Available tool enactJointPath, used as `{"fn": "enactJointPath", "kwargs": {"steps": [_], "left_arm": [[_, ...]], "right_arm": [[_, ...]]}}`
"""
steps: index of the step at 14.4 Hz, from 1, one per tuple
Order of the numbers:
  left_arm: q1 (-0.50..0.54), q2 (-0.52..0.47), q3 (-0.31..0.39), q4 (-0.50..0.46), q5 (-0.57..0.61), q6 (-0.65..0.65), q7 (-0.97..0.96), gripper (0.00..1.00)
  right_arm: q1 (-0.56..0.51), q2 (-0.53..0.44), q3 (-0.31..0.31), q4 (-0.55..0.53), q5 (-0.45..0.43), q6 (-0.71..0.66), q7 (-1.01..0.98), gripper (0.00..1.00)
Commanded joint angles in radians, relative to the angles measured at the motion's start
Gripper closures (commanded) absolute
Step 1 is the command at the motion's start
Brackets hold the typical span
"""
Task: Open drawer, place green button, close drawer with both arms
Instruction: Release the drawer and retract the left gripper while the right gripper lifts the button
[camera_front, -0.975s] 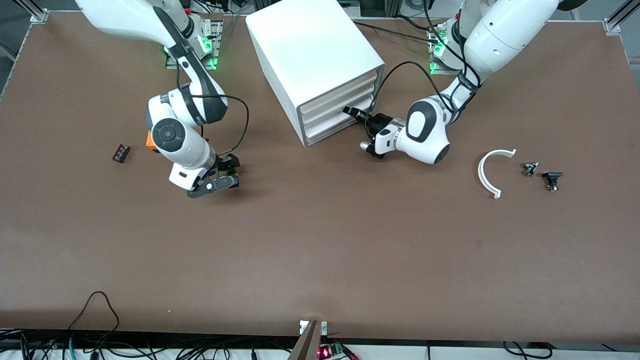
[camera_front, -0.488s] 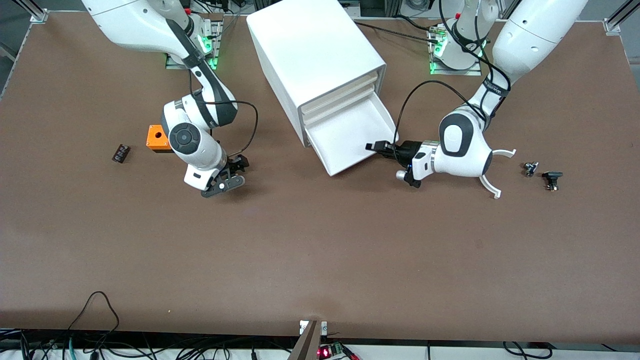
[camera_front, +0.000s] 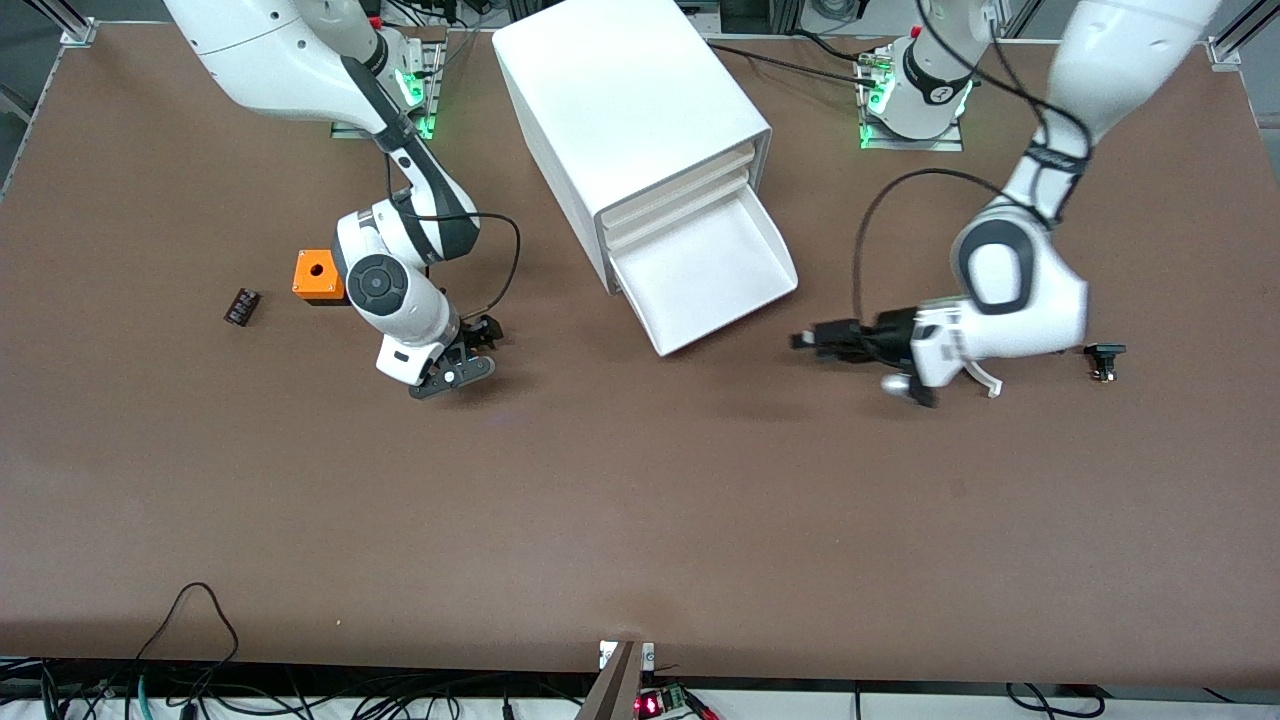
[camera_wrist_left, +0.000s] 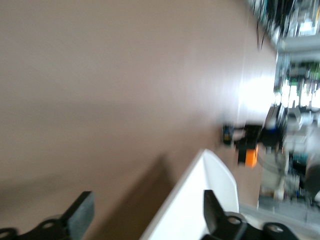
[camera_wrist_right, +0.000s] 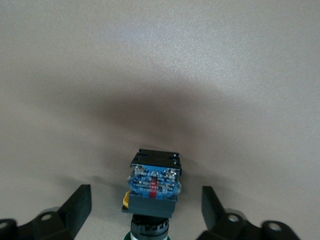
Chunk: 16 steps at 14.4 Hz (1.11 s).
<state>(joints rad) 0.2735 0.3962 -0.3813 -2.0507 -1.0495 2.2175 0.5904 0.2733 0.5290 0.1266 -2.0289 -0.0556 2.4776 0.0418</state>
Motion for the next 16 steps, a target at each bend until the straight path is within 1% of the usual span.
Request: {"fn": "enactJointPath", "kwargs": {"steps": [1,2,3,4,6,9,11,13,14,16], "left_arm": [[0.082,-0.059,-0.008,0.007,-0.02,-0.009,-0.003,0.0],[0.093,-0.066,-0.005,0.02,0.024,-0.018,-0.001,0.0],[0.125,-0.085,0.002,0.027,0.105,-0.024,-0.001,0.0],[0.145,-0.095,0.002,0.059,0.205,-0.048,-0.001,0.0],[0.159,-0.115,0.024,0.165,0.395,-0.154,-0.007,0.0],[0.159,-0.154,0.068,0.317,0.659,-0.338,-0.012,0.0],[0.153,-0.195,0.076,0.394,0.782,-0.459,-0.108,0.0],[0.116,-0.25,0.084,0.438,0.912,-0.559,-0.232,0.0],[0.087,-0.275,0.096,0.446,0.969,-0.585,-0.275,0.0],[0.04,-0.316,0.128,0.445,1.028,-0.604,-0.342,0.0]], "right_arm": [[0.003,0.009,-0.001,0.006,0.007,0.015,0.003,0.26],[0.003,0.009,-0.001,0.006,0.013,0.015,0.006,0.4],[0.003,0.008,-0.001,0.007,0.013,0.015,0.006,0.49],[0.003,0.009,-0.001,0.015,0.013,0.012,0.006,0.58],[0.003,0.009,-0.001,0.027,0.014,0.009,0.004,0.7],[0.001,0.002,-0.001,0.05,0.014,0.007,-0.005,0.71],[0.001,-0.03,-0.001,0.071,0.014,-0.003,-0.008,0.71],[0.001,-0.069,0.001,0.114,0.013,-0.054,-0.011,0.71],[0.001,-0.085,0.016,0.145,0.011,-0.083,-0.016,0.71],[0.001,-0.102,0.051,0.228,0.007,-0.123,-0.02,0.71]]}}
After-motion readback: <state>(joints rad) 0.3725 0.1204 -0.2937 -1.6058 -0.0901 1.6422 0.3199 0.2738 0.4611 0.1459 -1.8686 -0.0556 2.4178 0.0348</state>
